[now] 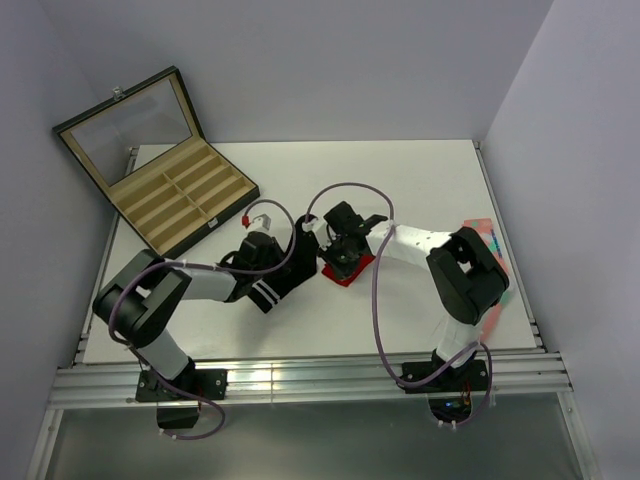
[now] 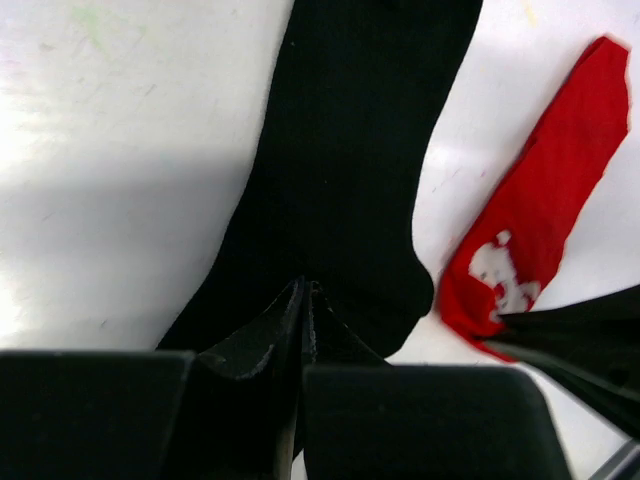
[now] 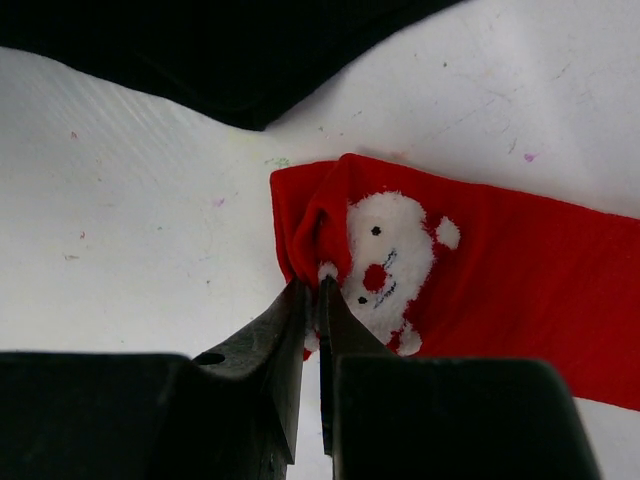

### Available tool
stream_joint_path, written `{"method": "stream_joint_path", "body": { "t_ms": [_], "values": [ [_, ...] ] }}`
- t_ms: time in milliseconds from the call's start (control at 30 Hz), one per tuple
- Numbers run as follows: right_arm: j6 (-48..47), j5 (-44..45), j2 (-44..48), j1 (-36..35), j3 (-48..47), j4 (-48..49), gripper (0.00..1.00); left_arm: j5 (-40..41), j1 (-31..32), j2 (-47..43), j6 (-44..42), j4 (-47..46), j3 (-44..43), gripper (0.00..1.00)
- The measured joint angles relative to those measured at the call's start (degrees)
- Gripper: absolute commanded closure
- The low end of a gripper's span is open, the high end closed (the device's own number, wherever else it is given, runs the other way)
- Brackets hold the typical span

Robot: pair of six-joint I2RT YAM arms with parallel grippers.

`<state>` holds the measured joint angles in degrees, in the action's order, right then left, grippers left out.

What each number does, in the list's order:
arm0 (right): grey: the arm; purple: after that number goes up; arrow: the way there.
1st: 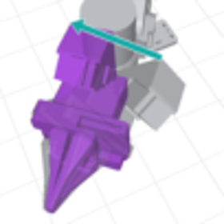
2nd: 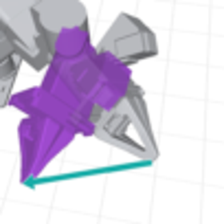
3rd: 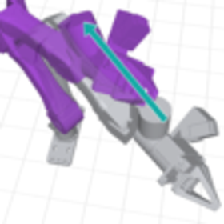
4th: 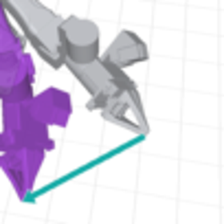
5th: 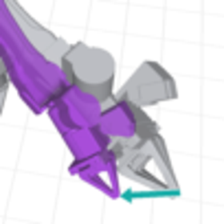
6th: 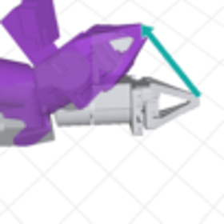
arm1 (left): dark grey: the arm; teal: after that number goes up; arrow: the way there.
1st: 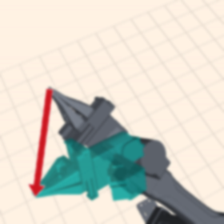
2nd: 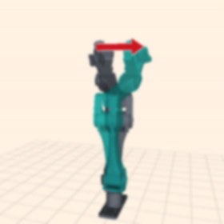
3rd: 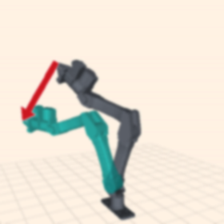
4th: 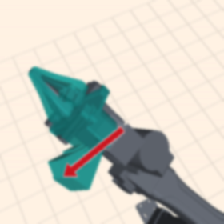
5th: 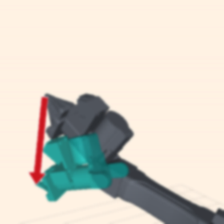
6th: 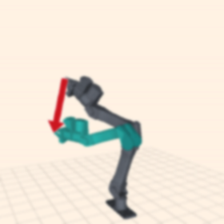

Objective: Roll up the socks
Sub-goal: Move the sock to the center of the board.

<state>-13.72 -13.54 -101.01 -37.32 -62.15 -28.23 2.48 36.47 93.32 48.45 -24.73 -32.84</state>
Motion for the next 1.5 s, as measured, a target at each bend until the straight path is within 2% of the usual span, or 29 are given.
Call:
{"method": "stream_joint_path", "body": {
  "t_ms": [233, 400, 600, 667, 833, 1033, 1300, 1500],
  "values": [
    [0.42, 0.42, -1.68, 0.0, -1.97, 0.66, 1.0, 1.95, -0.81, 3.74, 3.19, 1.64, -4.37, 0.92],
    [0.24, 0.26, -2.49, -0.02, -2.71, 2.01, 1.0, 2.97, -5.07, 4.02, 3.98, 2.05, -4.87, 0.92],
    [-1.38, -1.92, -2.51, -0.42, -2.73, 2.34, 1.0, 4.26, -10.25, 2.73, 2.54, 4.15, -4.87, 0.89],
    [-2.16, -3.34, -2.51, -0.76, -2.73, 2.32, 1.0, 4.26, -10.64, 2.32, 1.44, 4.66, -4.87, 0.83],
    [-3.61, -6.49, -2.49, -1.66, -2.64, 1.73, 1.0, 3.26, -10.01, -0.15, -1.9, 4.52, -4.02, 0.69],
    [-3.65, -8.9, -2.49, -1.49, -2.4, -0.5, 1.0, 1.86, -6.62, -5.09, -6.23, 3.04, -2.78, 0.66],
    [-3.48, -15.54, -2.73, 2.25, -2.69, -6.45, 1.0, -2.34, -2.69, -5.25, -10.16, -3.37, 0.63, 0.64],
    [-5.03, -21.18, -6.97, 4.26, -5.92, -11.19, 1.0, -7.02, -1.09, -5.07, -12.5, -9.79, 3.89, 0.59]
  ]
}}
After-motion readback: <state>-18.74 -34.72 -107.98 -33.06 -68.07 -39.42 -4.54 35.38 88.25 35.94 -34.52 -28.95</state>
